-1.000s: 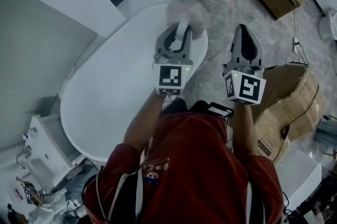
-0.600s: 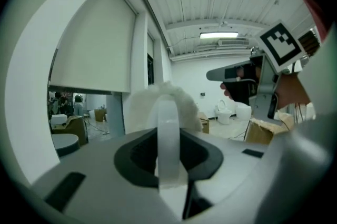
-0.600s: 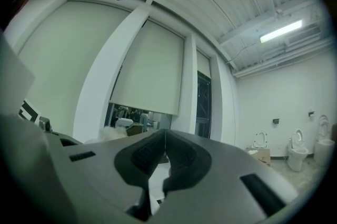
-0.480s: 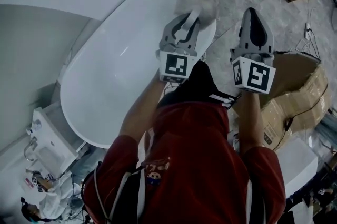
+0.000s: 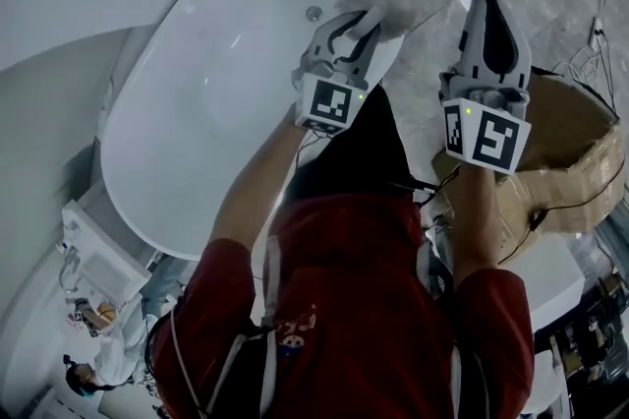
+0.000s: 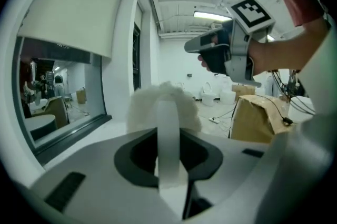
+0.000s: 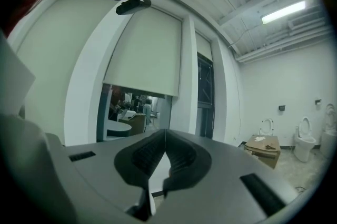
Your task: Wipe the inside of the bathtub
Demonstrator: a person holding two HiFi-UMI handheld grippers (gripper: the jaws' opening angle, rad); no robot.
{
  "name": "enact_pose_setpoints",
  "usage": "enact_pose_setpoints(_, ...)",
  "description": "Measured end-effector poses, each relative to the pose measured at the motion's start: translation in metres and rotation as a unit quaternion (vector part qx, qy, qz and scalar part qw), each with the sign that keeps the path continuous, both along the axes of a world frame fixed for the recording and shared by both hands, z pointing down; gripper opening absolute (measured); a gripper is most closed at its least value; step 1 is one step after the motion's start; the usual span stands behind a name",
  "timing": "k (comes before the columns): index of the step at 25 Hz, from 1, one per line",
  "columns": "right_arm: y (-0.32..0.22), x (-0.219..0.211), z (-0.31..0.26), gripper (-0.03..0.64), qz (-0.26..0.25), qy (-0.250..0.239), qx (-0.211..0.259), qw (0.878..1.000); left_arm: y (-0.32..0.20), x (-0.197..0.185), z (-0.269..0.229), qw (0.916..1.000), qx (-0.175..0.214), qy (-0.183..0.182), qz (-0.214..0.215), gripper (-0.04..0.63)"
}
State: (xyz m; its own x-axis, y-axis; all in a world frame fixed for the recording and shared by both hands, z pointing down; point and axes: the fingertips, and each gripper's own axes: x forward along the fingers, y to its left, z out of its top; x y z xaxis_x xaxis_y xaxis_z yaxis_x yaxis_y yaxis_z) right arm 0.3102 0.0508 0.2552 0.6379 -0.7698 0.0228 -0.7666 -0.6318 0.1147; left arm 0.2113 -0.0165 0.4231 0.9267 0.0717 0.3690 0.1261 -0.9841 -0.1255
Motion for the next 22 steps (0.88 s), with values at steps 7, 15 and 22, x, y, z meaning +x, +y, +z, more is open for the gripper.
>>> enact_pose_setpoints(7, -0.020, 0.024, 0.077, 0.012, -0.026, -0.025, -0.020, 0.999, 0.007, 0.017, 0.116, 0.9972, -0.035, -0.064, 0.017, 0.093)
enact_pose_setpoints(15, -0.030, 0.042, 0.138, 0.012, -0.039, -0.057, -0.039, 0.997, 0.019, 0.028, 0.203, 0.9901, -0.068, -0.120, 0.028, 0.092)
enact_pose_setpoints(22, -0.029, 0.048, 0.185, 0.012, -0.049, -0.080, -0.046, 0.995, 0.024, 0.034, 0.258, 0.9846, -0.087, -0.149, 0.030, 0.093)
